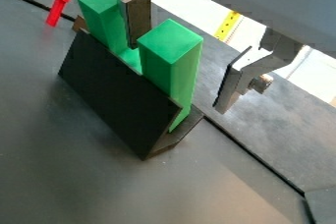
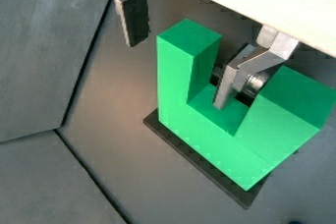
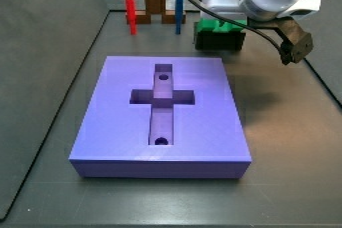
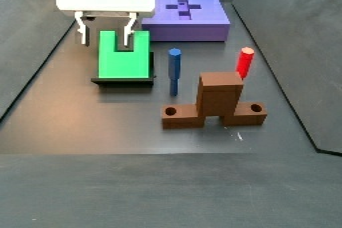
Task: Pick up the green object. Move up. Place the green object on the fixture. Regrasp the green object. Move to above the board. Insert the green object.
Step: Regrasp the green object.
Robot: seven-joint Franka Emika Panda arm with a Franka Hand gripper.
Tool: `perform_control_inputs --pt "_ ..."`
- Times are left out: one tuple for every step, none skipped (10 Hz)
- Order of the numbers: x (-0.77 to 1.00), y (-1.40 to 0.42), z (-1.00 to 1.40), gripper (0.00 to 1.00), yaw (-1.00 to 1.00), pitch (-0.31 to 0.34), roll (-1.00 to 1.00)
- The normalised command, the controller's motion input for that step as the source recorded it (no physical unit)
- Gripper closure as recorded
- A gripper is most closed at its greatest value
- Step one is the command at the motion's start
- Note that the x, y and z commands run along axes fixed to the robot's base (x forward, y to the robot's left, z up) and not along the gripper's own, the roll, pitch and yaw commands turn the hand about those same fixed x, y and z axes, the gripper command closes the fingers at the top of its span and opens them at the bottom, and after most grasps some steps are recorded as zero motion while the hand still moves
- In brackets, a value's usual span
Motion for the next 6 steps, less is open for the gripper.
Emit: perform_control_inputs --pt "0.00 0.00 -0.18 0.00 0.00 0.000 -0.13" --pt "0.03 0.00 0.00 0.00 0.01 0.020 0.04" --pt "0.06 0.00 0.00 0.00 0.00 0.031 0.03" --pt "0.00 0.00 0.00 0.00 0.00 0.000 0.00" --pt "0.00 0.00 0.00 1.00 0.00 0.000 0.00" --pt "0.00 0.00 0.00 1.00 0.00 0.000 0.00"
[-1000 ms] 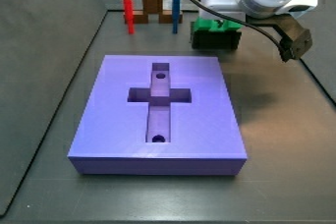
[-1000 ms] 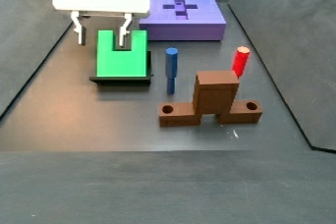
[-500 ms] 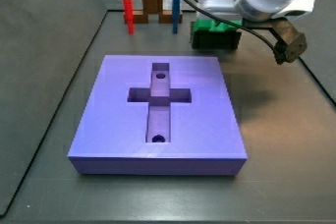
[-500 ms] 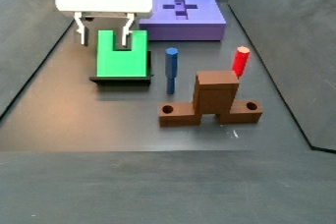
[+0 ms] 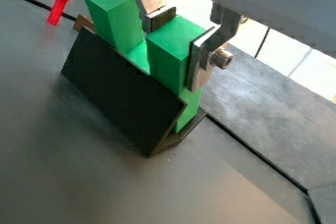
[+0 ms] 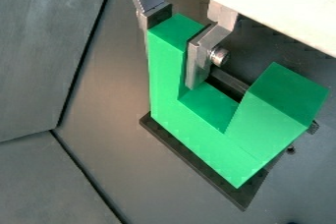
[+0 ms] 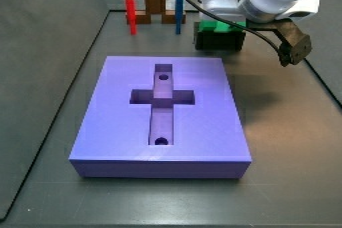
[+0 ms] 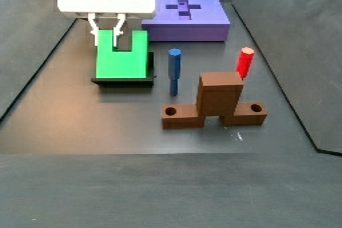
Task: Pick up the green object. Move up. Place the green object on the fixture. Regrasp the green object. Move to above the board. Insert the green object.
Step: Regrasp the green object.
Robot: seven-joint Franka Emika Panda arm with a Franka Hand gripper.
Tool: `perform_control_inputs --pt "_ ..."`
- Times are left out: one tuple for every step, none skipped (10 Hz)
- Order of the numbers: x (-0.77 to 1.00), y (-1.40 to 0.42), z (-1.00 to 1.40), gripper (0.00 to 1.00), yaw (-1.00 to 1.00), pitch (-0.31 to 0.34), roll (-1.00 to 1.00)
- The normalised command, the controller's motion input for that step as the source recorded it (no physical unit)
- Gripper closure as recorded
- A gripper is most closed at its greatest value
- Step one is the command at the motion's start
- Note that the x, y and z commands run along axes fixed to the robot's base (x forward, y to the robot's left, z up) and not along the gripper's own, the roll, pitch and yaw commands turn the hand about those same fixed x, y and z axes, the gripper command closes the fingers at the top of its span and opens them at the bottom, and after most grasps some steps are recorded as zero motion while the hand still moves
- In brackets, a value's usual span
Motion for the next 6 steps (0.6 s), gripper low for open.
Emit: perform_control_inputs --pt "0.00 0.00 0.00 1.00 0.00 0.000 0.00" --pt "0.00 0.00 0.00 1.00 0.00 0.000 0.00" --pt "0.00 0.00 0.00 1.00 0.00 0.000 0.00" --pt "0.00 0.00 0.00 1.00 0.00 0.000 0.00" --pt "0.00 0.00 0.00 1.00 0.00 0.000 0.00" --pt "0.00 0.00 0.00 1.00 0.00 0.000 0.00"
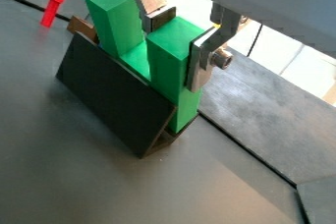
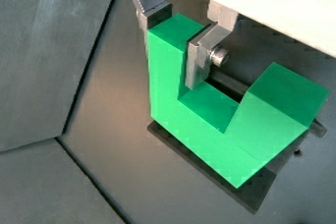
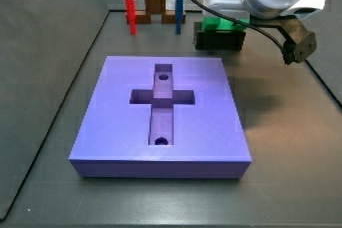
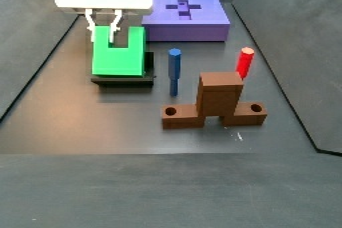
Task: Pick up the green object. Move up. Place the green object on the fixture. Regrasp the green object. Move to above the board. Insert the green object.
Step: Regrasp the green object, then move to above the board.
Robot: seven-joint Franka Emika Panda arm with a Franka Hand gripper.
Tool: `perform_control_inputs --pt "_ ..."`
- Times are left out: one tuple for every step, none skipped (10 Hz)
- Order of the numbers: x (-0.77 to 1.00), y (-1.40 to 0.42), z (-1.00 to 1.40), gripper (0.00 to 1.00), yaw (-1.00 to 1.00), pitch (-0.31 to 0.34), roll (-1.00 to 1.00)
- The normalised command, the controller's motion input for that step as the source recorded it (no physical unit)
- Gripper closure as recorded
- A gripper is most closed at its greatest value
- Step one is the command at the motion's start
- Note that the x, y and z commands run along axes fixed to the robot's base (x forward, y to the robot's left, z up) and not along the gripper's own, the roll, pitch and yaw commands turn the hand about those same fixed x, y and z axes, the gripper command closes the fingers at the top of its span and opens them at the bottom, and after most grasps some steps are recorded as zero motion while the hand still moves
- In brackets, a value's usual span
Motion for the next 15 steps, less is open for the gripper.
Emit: perform_control_inputs --pt "0.00 0.00 0.00 1.00 0.00 0.000 0.00" --pt "0.00 0.00 0.00 1.00 0.00 0.000 0.00" --pt "0.00 0.00 0.00 1.00 0.00 0.000 0.00" --pt "0.00 0.00 0.00 1.00 0.00 0.000 0.00" --pt "0.00 0.00 0.00 1.00 0.00 0.000 0.00" --pt "0.00 0.00 0.00 1.00 0.00 0.000 0.00" --pt "0.00 0.00 0.00 1.00 0.00 0.000 0.00" --pt "0.00 0.00 0.00 1.00 0.00 0.000 0.00" --pt "0.00 0.00 1.40 1.00 0.00 0.000 0.00" --pt "0.04 -0.03 1.40 1.00 0.11 -0.026 -0.05" --pt "0.01 -0.03 1.40 1.00 0.09 -0.015 -0.10" --pt "0.03 -0.01 1.40 1.00 0.05 -0.051 -0.05" --pt "0.04 -0.03 1.40 1.00 0.02 -0.030 -0.02" --pt "0.05 -0.03 1.40 1.00 0.00 -0.019 -0.01" --pt "0.07 -0.03 1.40 1.00 -0.02 0.013 -0.02"
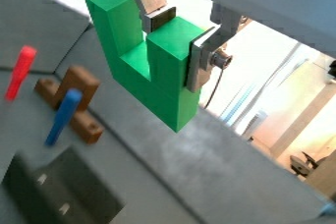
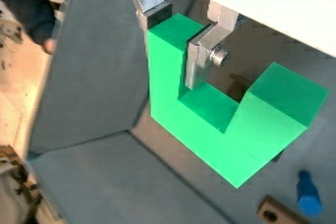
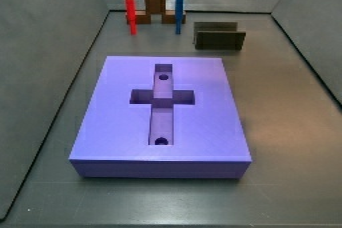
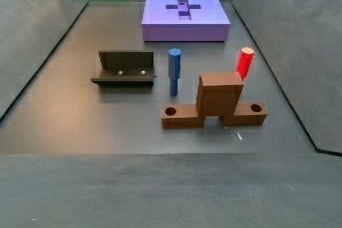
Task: Pick up the green object. Move up. Place the green object on the fixture. Regrasp the green object. Move to above the board. Insert the green object.
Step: Move to above the board.
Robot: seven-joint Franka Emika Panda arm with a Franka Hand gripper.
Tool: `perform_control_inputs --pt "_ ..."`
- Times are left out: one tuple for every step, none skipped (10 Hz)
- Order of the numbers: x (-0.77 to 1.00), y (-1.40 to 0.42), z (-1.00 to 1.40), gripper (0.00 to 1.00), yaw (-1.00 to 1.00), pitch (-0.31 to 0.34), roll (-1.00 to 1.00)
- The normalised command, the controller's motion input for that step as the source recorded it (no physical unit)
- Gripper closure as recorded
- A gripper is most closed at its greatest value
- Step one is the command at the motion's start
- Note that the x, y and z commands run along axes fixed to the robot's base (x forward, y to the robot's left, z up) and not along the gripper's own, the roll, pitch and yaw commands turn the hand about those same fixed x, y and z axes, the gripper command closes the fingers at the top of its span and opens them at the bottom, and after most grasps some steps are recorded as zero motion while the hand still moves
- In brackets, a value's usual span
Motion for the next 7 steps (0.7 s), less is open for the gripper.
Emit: perform_control_inputs --pt "0.03 -0.02 0.62 1.00 -0.03 0.041 -0.02" --pt "-1.37 -1.40 0.29 1.00 0.01 0.186 -1.00" --pt "-1.40 -1.40 0.30 1.00 0.02 0.175 -1.00" --pt "-1.40 -1.29 0.28 1.00 0.03 0.140 -1.00" --pt "-1.40 -1.25 0.24 1.00 0.05 0.129 -1.00" --pt "-1.40 -1.28 0.26 1.00 0.06 0.132 -1.00" --pt "-1.40 -1.27 0.26 1.00 0.07 0.116 -1.00"
